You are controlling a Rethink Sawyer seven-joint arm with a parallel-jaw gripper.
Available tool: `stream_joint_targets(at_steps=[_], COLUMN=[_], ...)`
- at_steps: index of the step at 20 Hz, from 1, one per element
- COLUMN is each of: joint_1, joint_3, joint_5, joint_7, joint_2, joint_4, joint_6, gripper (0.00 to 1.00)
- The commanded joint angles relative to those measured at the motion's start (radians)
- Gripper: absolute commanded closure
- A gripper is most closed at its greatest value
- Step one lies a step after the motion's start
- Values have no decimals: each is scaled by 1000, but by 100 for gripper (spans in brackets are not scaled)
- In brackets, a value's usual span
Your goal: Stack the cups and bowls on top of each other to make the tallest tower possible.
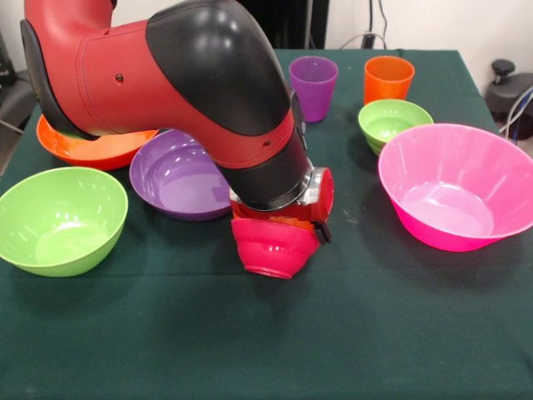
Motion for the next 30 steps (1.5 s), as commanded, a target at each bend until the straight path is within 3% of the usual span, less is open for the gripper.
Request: stream_joint_targets(at_steps=[1, 12, 13, 14, 15, 30], joint_1=[11, 28, 28, 27, 27, 33], joint_3=[-82, -98, -99, -99, -99, -109], joint_5=[-38, -46, -43, -42, -42, -28], joint_7=[79, 64, 58, 56, 54, 48], joint_2=[42, 62, 63, 62, 61, 63], joint_4=[-30, -89, -88, -86, -83, -107], joint_6=[-80, -65, -66, -71, -75, -43], gripper=[0, 0, 100, 100, 0, 0])
